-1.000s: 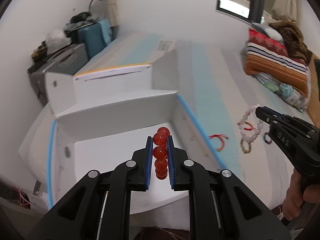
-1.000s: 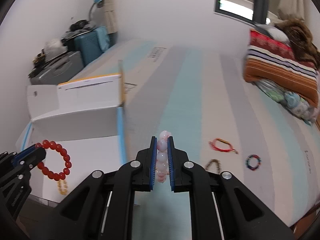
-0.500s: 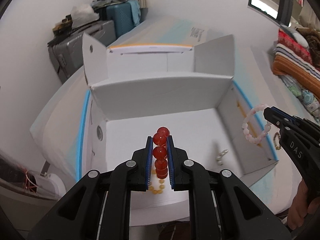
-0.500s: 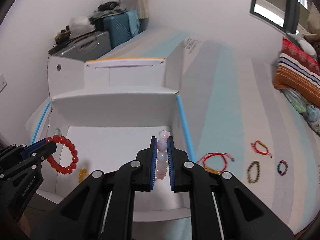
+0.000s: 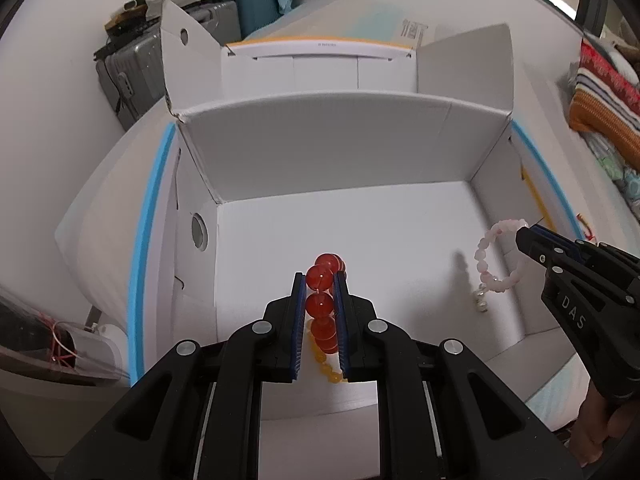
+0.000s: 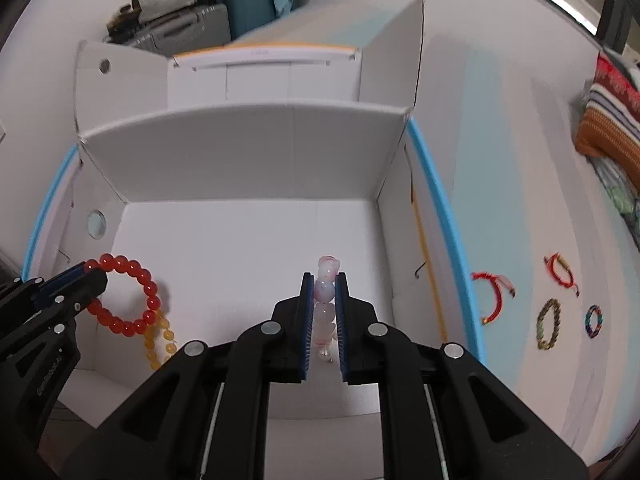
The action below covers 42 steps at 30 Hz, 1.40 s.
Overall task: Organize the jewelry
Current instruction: 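Carry the red and pink-white bracelets with both tools over the white box, then open both tools to drop the red and pink-white bracelets into the box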
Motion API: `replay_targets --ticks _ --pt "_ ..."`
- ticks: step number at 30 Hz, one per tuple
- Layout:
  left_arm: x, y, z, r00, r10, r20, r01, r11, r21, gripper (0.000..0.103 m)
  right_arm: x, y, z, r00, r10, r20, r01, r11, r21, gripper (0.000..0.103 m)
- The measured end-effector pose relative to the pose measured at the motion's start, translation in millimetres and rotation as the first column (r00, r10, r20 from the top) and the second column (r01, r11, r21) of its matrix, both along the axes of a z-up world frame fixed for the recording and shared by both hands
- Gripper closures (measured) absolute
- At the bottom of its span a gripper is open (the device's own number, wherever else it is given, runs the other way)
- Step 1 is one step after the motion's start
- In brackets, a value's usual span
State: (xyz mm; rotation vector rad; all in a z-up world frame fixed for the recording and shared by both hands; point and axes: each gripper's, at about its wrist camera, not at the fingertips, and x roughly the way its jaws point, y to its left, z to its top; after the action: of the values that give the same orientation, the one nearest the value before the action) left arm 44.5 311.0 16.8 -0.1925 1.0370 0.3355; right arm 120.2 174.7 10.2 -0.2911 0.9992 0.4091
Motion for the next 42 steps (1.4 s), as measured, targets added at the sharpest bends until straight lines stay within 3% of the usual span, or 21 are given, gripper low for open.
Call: replay_targets --ticks 10,17,27,29,31,35,37,39,42 --pt "12.5 8.7 -25.2 0.995 0.019 -0.100 -0.019 1.000 0.001 0.090 12.1 1.4 -29.6 0.994 -0.017 -0.107 0.013 0.999 -0.041 0.093" --pt "10.7 10.9 -31.0 0.995 0.021 -0.102 -0.022 1.000 -0.007 0.090 10.8 3.6 -34.7 0.993 -0.014 -0.114 0.009 0.999 -0.045 0.093" --pt "-1.1 9.4 -17.4 0.997 0.041 -0.061 -0.041 0.999 0.009 0.087 6.1 1.7 -27.1 0.995 -0.005 -0.101 0.002 0.999 -0.034 0.092" --pt "-8.1 6.6 -11.2 0.998 0.041 -0.051 -0.041 0.999 0.012 0.080 3.1 -1.0 -19.4 0.996 -0.003 -0.089 0.002 1.000 -0.018 0.086" --pt "-11.7 5.1 -4.5 0.998 0.045 -0.032 -0.044 0.999 0.021 0.069 -0.7 -2.8 -8.7 0.998 0.001 -0.056 -0.002 1.000 -0.006 0.063" --pt "-16.3 2.1 10.8 0.999 0.051 0.012 -0.052 0.998 0.043 0.048 -7.3 -10.7 12.7 1.000 -0.003 -0.002 0.003 1.000 0.019 0.050" --pt "-18.4 -1.8 17.7 0.999 0.046 0.028 -0.047 0.998 0.053 0.044 -10.7 -16.2 23.3 1.000 -0.005 0.024 0.004 0.999 0.039 0.040" --pt "-21.1 -5.8 23.6 0.998 0.041 0.043 -0.044 0.997 0.057 0.030 -12.6 -20.7 30.1 0.999 -0.013 0.044 0.011 0.999 0.040 0.034" --pt "-24.8 -16.1 33.0 0.997 0.024 0.076 -0.029 0.997 0.068 0.020 -15.2 -31.0 42.4 0.997 -0.026 0.071 0.022 0.998 0.060 0.022"
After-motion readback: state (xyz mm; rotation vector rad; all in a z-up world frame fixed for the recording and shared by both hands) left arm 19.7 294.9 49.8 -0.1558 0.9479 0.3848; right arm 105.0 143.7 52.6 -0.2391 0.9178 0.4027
